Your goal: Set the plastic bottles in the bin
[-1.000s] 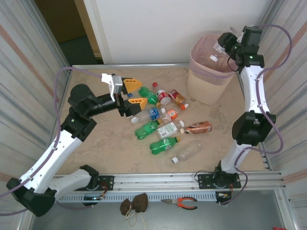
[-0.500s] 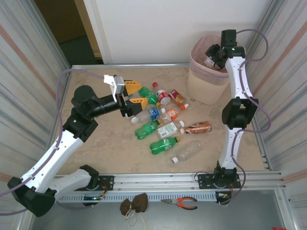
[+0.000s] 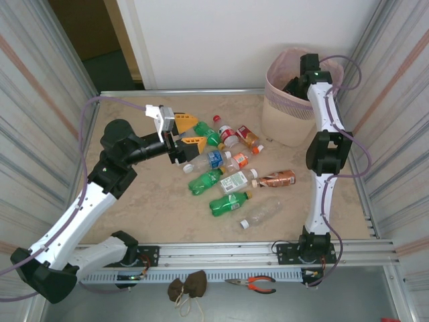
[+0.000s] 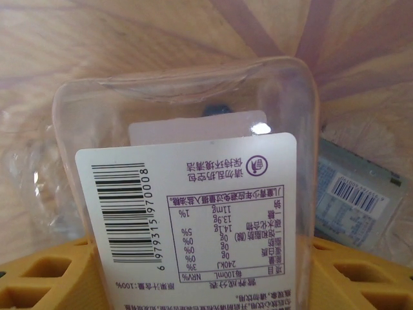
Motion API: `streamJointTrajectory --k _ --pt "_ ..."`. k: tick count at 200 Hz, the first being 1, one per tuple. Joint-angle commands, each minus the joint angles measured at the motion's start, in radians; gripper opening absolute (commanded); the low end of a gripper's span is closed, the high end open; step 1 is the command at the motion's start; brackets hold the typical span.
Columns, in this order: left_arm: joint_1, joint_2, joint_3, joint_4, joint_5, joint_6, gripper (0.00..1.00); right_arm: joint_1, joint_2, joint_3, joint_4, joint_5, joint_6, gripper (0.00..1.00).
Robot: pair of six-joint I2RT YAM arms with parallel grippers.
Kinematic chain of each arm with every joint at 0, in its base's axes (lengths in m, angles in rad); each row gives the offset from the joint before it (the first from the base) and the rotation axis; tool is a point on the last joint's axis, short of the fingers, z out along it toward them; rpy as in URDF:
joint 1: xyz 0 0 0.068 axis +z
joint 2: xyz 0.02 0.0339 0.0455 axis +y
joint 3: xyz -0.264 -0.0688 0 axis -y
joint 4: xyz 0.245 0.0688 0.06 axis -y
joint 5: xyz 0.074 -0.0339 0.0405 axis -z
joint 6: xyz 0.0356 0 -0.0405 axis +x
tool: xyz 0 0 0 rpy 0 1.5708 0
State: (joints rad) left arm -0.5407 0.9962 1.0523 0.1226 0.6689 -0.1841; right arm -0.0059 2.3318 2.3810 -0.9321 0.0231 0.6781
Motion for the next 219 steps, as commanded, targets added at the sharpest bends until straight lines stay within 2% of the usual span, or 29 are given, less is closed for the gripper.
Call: streamJointTrajectory --k 1,81,219 --pt "-0.001 -0.012 0.004 -0.001 -0.008 -0.005 0.76 0.007 0.026 0.040 -0.024 -0.009 0.015 0.60" --pt "0.000 -0.021 -0.012 -0.034 -0.045 -0.002 0.76 0.002 -0.039 0.042 -0.037 -0.003 -0.009 0.82" --pt "0.001 0.070 0.032 -0.198 -0.161 0.018 0.73 0.006 -0.332 0.012 -0.069 0.023 -0.099 0.82"
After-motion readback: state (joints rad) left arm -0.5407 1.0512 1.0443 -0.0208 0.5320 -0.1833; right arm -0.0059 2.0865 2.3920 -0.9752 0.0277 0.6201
